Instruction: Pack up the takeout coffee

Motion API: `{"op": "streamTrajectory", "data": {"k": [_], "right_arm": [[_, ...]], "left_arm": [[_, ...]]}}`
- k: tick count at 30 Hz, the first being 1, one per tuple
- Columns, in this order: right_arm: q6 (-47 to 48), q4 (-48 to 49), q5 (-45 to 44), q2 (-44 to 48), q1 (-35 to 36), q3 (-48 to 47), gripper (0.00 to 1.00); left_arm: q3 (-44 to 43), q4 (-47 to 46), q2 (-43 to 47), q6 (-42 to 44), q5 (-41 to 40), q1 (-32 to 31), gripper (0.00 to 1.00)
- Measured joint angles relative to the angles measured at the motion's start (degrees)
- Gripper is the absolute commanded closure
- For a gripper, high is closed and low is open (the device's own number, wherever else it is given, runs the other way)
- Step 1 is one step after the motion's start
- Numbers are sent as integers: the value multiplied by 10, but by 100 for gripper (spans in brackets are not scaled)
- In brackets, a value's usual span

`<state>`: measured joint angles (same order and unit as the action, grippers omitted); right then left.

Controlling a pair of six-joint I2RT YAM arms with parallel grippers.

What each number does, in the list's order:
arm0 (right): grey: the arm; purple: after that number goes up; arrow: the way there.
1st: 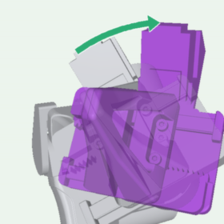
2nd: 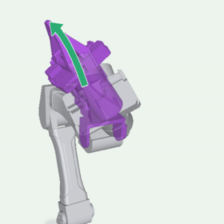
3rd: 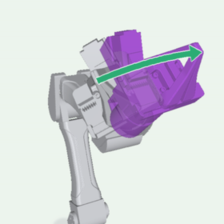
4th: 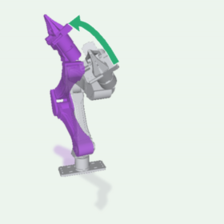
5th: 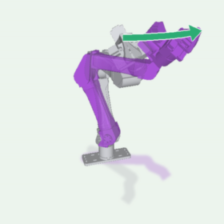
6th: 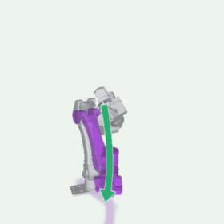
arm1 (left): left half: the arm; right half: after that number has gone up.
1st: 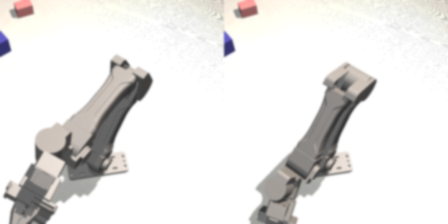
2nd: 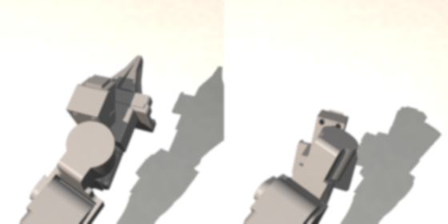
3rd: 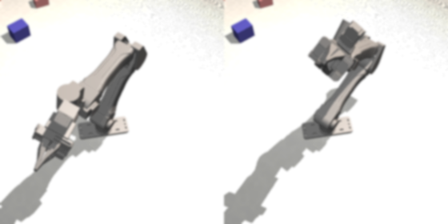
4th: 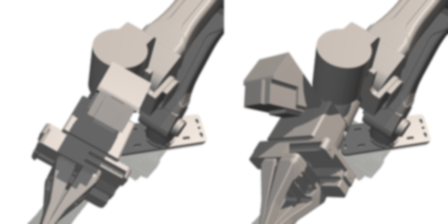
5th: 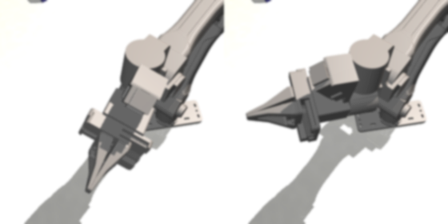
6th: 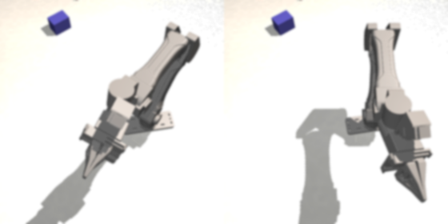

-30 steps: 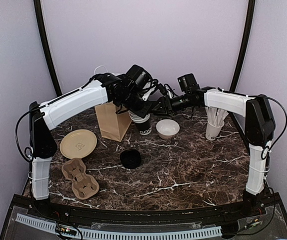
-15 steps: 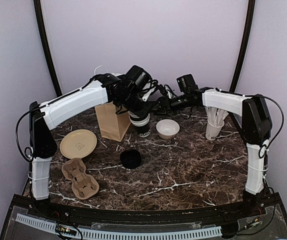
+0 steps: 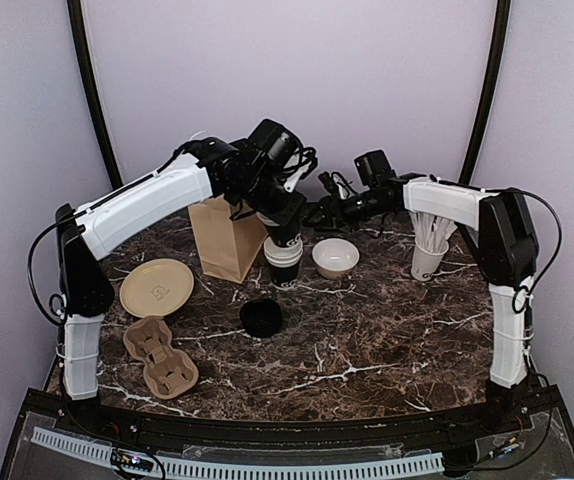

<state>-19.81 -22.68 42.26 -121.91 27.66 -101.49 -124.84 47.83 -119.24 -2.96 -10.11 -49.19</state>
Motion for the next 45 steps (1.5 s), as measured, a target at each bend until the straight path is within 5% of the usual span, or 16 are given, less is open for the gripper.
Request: {"op": "streamTrajectory", "data": {"k": [9,16,20,31,45], "right_arm": [[75,-13,-3,174,-18,68,40],[195,-26,-22,439,-83,165,39],[261,-57,-16,515,-155,187,40],[395,-217,63,565,-192,266,39],[428,-234,89,583,-192,297,40]], "left_arm": [[-60,33,42,31,-63,-54,100],[41,28,124,81,-56,-157,100],[118,10,127,110,-43,-205,100],[231,-76,108,127,-9,-251,100],[268,-115,60,129,-2,-256,100]]}}
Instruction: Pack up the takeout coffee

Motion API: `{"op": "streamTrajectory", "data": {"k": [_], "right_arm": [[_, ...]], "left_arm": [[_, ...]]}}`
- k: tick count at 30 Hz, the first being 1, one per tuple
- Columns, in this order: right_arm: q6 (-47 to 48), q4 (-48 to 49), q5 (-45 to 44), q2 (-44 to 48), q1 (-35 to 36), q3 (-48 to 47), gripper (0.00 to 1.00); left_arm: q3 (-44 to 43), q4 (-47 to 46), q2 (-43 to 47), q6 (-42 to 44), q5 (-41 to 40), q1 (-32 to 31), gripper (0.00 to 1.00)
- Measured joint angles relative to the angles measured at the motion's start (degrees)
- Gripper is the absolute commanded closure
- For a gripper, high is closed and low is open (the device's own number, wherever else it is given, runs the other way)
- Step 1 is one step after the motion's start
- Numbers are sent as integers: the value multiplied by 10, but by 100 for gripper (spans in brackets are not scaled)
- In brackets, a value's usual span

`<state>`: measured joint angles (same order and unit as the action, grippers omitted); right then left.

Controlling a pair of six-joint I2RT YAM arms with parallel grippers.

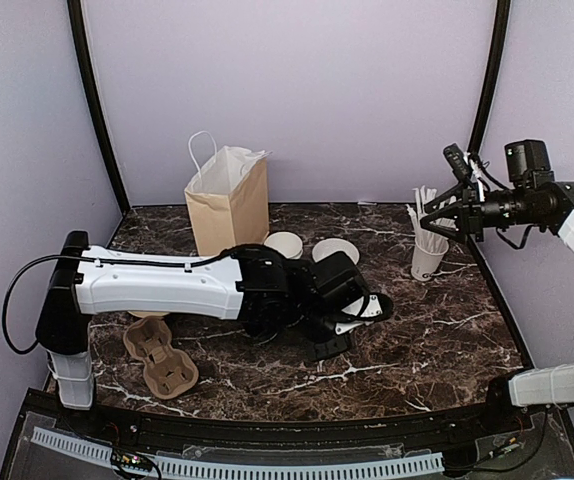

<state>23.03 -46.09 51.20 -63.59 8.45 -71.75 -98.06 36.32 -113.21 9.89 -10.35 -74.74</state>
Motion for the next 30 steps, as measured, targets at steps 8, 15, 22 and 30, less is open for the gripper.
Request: {"op": "streamTrajectory", "data": {"k": [8,15,22,30], "right_arm": [[-7,16,0,-1,0,9,40],[-8,20,0,-1,0,14,40],[-8,24,0,-1,0,16,40],[-9,24,2,0,0,26,40]], "left_arm": [[20,-4,0,0,12,-2,98],[26,2,-6,-3,13,-2,59],[26,17,13,-24,-16,0,50],[65,41,131,-110,-14,109,52]]}}
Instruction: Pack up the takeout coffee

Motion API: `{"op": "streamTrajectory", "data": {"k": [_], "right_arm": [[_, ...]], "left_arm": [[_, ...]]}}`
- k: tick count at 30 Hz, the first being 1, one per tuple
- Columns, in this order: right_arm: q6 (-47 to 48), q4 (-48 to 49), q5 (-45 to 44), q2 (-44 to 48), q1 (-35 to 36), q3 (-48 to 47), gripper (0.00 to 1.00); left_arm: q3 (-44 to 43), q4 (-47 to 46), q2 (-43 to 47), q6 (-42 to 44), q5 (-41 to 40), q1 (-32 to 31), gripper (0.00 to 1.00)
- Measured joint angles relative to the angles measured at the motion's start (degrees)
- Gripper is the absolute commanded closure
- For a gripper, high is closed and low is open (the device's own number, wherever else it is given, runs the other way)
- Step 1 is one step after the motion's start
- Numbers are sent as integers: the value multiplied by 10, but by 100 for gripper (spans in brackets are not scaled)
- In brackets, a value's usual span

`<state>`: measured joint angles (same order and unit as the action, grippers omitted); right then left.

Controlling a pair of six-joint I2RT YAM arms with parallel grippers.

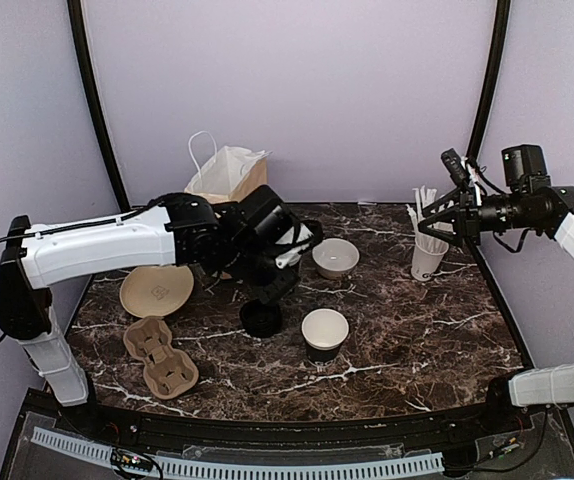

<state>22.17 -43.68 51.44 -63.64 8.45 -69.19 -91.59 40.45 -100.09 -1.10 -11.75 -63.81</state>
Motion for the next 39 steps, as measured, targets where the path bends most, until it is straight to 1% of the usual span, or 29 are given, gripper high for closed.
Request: {"op": "streamTrajectory", "data": {"k": [3,5,8,13,15,17,19,25,28,29,31,33,36,39], "right_arm": [[0,0,1,0,0,0,40],[0,0,3,0,0,0,40],[0,1,4,0,0,0,40],[0,2,6,0,0,1,40],[0,3,7,0,0,2,40],[-1,4,7,0,0,3,40],[-2,5,7,0,0,5,41],[-2,4,6,0,0,10,41],[-2,5,6,0,0,10,41],[-2,6,6,0,0,10,40],[-2,8,6,0,0,10,40],[-2,9,6,0,0,10,40],[-3,9,6,0,0,10,40],[-4,9,6,0,0,10,41]], "left_arm": [[26,4,7,-18,19,53,52],[45,16,-3,-24,38,73,52],[66,31,-29,-25,64,85,52],[79,42,-61,-21,103,92,55],[81,43,-69,-19,115,93,57],[81,43,-74,-16,122,93,61],[81,43,-80,-14,126,93,67],[81,43,-90,-6,134,93,79],[81,43,-94,-2,137,93,80],[81,43,-96,-1,137,93,75],[81,43,-99,3,133,93,70],[81,43,-102,3,122,93,69],[81,43,-103,4,109,93,70],[81,44,-103,4,100,93,75]]}}
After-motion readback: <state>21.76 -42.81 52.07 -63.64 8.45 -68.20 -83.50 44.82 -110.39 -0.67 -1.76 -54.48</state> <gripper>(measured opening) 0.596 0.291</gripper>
